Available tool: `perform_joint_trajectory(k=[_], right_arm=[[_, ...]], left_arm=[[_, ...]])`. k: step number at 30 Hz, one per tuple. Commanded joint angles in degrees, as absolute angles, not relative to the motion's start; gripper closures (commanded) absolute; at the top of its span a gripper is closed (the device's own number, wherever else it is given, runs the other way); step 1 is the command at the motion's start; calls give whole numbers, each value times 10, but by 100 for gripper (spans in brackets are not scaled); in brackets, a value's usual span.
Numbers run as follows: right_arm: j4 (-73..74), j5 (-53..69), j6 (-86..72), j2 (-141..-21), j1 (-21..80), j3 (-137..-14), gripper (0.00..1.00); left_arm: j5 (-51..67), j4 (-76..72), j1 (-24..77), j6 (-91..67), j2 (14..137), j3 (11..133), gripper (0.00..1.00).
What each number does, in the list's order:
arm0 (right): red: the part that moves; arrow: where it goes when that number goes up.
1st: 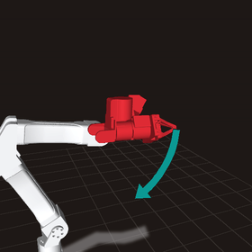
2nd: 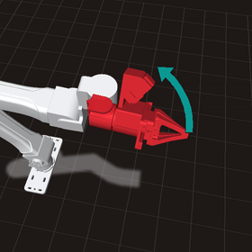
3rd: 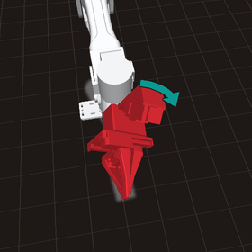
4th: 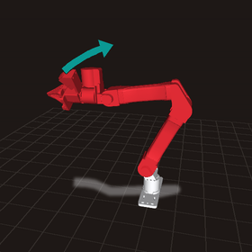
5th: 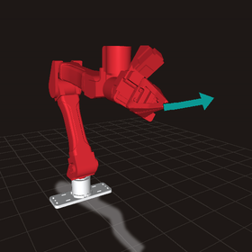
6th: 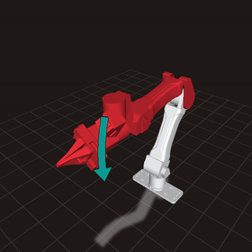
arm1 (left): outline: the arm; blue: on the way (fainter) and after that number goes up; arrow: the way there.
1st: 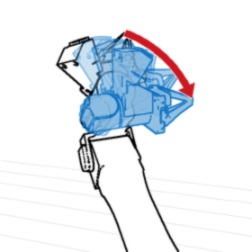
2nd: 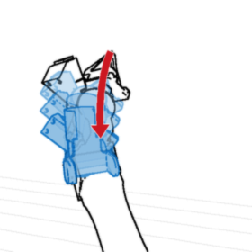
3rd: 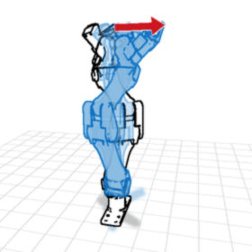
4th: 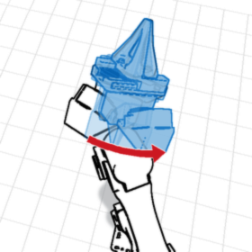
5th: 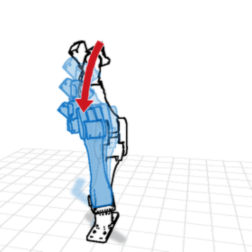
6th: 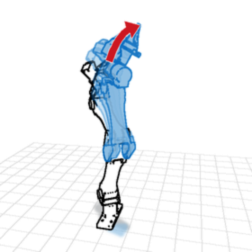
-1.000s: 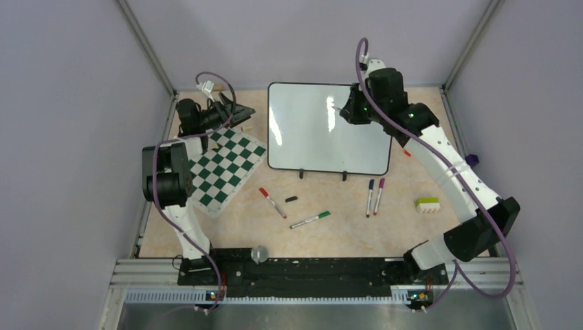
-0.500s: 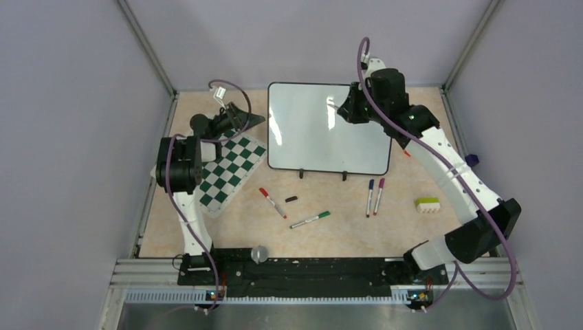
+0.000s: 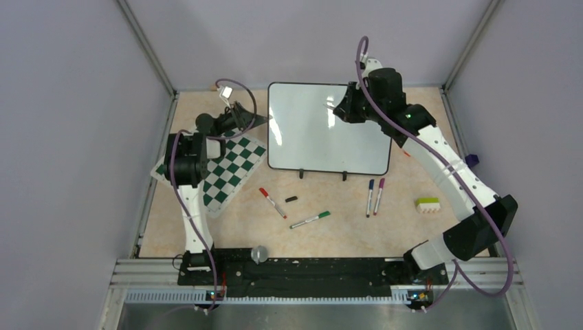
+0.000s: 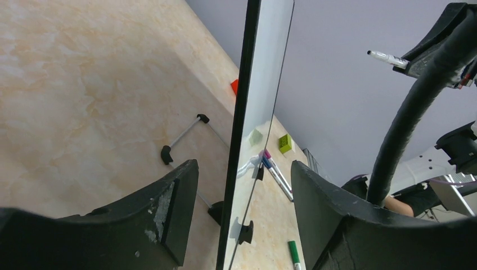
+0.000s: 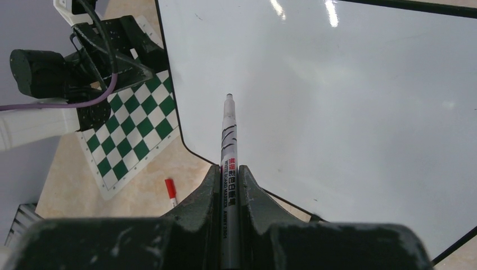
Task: Write a sentence on the whiteboard
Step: Adjust the whiteboard at the center of the board.
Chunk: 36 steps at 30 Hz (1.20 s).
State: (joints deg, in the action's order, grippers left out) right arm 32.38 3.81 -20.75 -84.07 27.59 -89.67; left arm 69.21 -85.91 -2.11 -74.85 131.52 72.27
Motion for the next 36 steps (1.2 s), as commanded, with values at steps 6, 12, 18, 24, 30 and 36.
perform_joint_trajectory(k=[6,12,18,24,30,36], right_arm=[[299,46,-219,-844,272,-911,100],[299,46,-220,-842,273,-906,100],[298,46,-218,-839,273,-899,100],[299,43,-214,-840,273,-899,100],[298,34,-204,-840,273,-898,100],[300,19,-190,-839,273,-900,100]], left_arm=[[712,-928,-4,-758,1338,785,34],[715,-928,-3,-756,1349,795,35],[722,-928,23,-752,1356,799,37],[714,-928,33,-744,1357,787,43],[722,-928,43,-732,1363,777,47],[723,-928,46,-719,1360,752,46]])
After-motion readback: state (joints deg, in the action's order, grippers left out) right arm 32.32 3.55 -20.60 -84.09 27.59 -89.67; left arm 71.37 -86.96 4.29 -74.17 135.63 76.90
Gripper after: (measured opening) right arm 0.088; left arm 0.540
